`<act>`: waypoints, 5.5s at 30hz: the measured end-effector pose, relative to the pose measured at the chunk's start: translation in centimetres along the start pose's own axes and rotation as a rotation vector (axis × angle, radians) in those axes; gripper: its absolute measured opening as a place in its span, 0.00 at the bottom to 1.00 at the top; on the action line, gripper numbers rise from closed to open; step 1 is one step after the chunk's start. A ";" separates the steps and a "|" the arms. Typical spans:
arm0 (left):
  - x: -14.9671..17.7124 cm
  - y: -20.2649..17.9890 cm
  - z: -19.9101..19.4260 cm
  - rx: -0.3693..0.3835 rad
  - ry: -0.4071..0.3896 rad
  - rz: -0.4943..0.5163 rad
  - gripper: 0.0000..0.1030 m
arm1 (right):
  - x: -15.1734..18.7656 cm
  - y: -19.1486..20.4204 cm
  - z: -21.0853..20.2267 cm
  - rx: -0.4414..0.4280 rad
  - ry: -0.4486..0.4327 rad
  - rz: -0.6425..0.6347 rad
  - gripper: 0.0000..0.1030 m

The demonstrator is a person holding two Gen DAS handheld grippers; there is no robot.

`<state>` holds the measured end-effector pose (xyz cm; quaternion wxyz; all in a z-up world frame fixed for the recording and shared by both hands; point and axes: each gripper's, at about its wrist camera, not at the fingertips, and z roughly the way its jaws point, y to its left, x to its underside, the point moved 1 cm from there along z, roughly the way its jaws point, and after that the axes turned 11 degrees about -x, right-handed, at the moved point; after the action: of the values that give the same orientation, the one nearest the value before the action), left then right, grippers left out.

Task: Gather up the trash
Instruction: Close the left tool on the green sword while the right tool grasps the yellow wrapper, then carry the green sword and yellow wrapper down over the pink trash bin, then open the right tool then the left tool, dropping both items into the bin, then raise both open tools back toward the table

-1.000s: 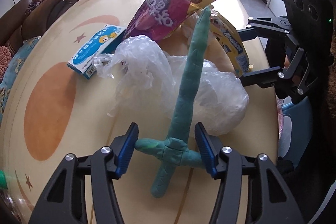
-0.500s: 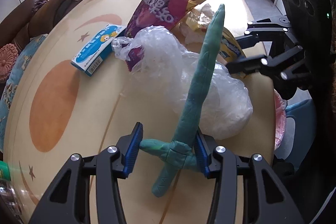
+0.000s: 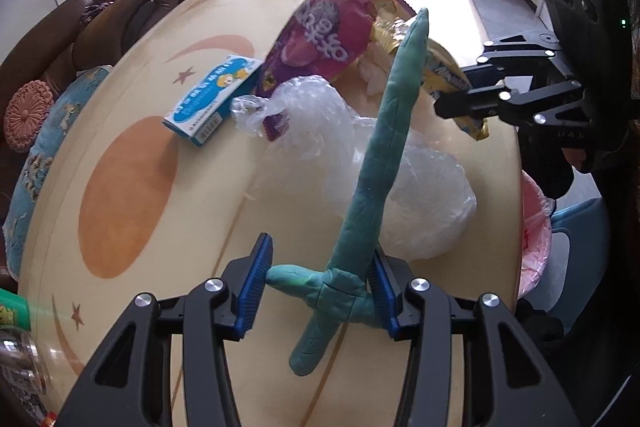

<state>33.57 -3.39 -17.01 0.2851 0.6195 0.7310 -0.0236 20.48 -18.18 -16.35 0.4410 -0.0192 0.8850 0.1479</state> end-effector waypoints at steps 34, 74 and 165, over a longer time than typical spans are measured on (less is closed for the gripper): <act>-4.0 -12.1 -13.8 -0.045 -0.124 -0.004 0.45 | -2.9 1.4 -17.9 0.124 -0.199 -0.078 0.19; 2.5 -22.6 -2.6 0.094 0.030 -0.530 0.45 | 15.9 0.0 -11.8 0.125 0.311 -0.050 0.19; 3.1 -22.3 -2.4 -0.227 0.197 -0.860 0.90 | 15.4 -0.3 -8.7 0.076 0.297 -0.052 0.77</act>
<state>11.95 -4.87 -23.46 0.2446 0.2236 0.9435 -0.0008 4.38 -19.38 -23.56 0.3094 -0.0472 0.9447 0.0981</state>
